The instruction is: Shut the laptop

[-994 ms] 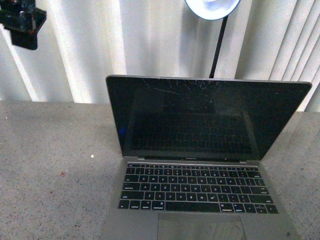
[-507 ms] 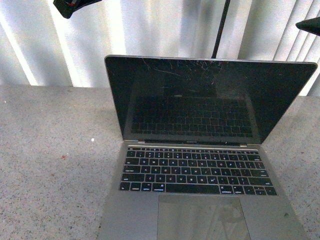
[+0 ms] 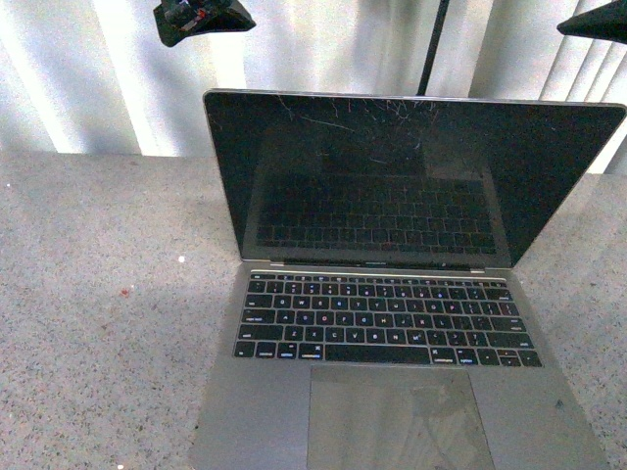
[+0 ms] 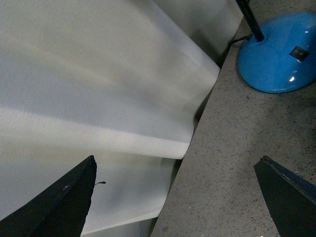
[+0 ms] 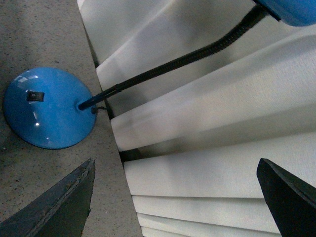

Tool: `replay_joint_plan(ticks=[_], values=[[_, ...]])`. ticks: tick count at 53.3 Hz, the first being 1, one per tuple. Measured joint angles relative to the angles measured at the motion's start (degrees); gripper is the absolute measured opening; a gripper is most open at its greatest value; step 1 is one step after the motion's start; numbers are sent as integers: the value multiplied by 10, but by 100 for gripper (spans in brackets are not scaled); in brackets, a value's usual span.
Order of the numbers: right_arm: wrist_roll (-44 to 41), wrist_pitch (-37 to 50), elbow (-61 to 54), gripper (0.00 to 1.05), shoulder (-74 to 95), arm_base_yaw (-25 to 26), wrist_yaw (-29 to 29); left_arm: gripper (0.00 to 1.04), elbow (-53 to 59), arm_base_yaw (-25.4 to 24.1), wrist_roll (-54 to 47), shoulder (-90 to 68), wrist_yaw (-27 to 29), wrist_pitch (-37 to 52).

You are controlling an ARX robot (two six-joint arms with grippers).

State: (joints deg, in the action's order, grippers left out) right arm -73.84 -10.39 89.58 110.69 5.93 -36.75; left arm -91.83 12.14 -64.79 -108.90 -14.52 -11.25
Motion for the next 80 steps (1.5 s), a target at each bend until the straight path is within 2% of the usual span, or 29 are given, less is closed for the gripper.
replay_joint_plan(ticks=[7,23,32,34,35,50,67,80], values=[[-19,-34,16,97,12,-8,1,98,-19,5,-29,-8,7,-25],[-42,-85,19,50,27,-16,9,98,-25,10,-75,-17,17,-89],[-60,-135,25,9,34,-22,12,62,-29,18,-95,-27,16,-102],[-66,-148,28,3,36,-23,12,53,-32,20,-98,-30,15,-107],[-66,-155,30,3,37,-23,12,46,-34,22,-99,-31,15,-110],[-78,-256,71,3,59,-23,20,3,-74,31,-115,-47,3,-173],[-70,-297,97,3,72,-26,17,4,-105,49,-124,-58,-6,-243],[-66,-311,99,3,78,-37,13,4,-103,60,-126,-66,3,-235]])
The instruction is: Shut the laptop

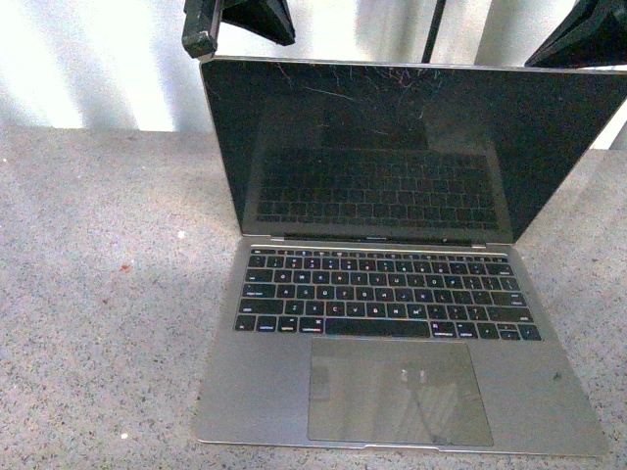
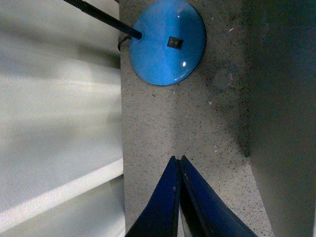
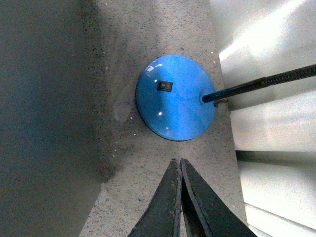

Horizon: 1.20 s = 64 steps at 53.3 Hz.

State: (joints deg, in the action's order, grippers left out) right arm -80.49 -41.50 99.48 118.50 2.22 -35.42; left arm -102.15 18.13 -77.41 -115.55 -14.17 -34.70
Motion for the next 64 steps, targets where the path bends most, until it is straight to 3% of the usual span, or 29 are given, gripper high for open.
replay_joint_plan(ticks=[48,64], values=[[5,-106,-12,3,-1,-26,19,4,45,24,3,0,-25,-15],[0,-100,-51,3,-23,-34,28,4,54,30,2,9,-25,-34]])
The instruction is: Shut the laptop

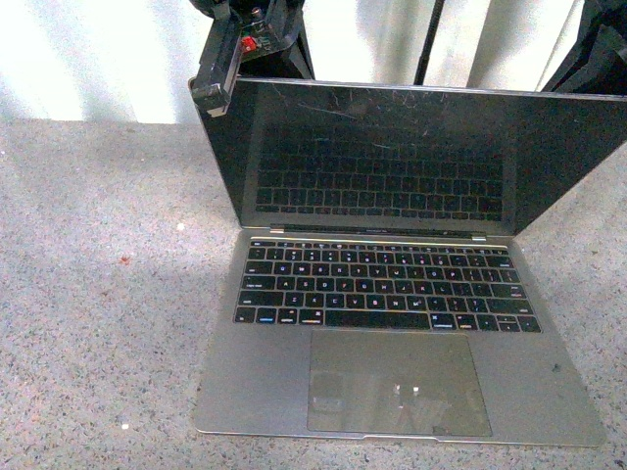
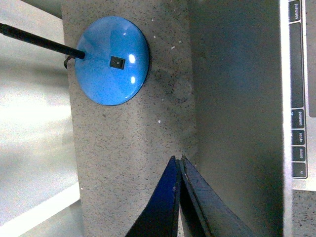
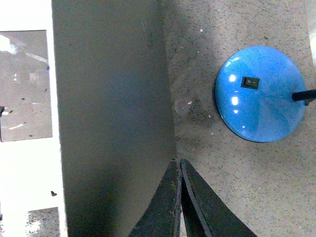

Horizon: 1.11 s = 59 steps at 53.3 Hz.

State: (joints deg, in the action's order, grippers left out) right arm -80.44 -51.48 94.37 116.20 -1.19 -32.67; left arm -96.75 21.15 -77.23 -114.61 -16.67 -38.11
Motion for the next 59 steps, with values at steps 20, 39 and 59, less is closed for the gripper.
replay_joint_plan(ticks=[20,39,59], values=[[-7,5,-63,3,-30,-24,-5,4,55,12,-1,27,-5,12],[-6,29,-130,3,-60,-39,-16,4,130,35,-2,57,-10,39],[3,40,-165,3,-67,-38,-19,4,173,45,-1,59,-13,67]])
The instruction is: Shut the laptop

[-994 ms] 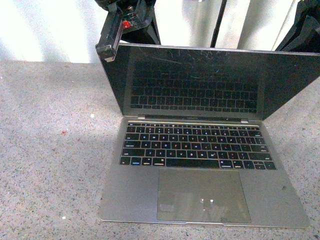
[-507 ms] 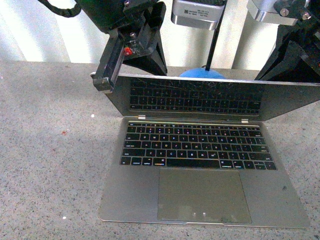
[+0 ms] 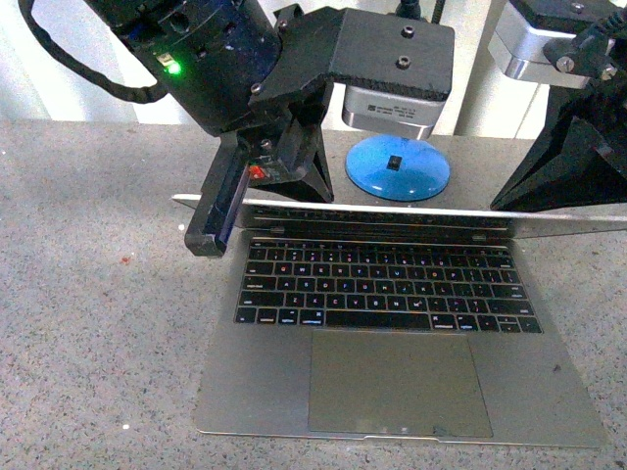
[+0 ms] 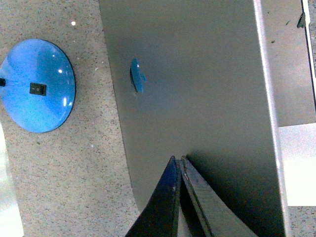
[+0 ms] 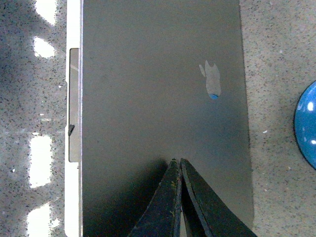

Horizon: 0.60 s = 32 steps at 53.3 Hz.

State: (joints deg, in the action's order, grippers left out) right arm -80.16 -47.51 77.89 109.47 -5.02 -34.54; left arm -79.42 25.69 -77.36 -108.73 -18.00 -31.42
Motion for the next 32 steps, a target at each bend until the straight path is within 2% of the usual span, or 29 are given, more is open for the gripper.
replay_joint_plan(ticks=[32], values=[[13,31,-51,3,0,0,-11,4,61,14,11,2,-6,63]])
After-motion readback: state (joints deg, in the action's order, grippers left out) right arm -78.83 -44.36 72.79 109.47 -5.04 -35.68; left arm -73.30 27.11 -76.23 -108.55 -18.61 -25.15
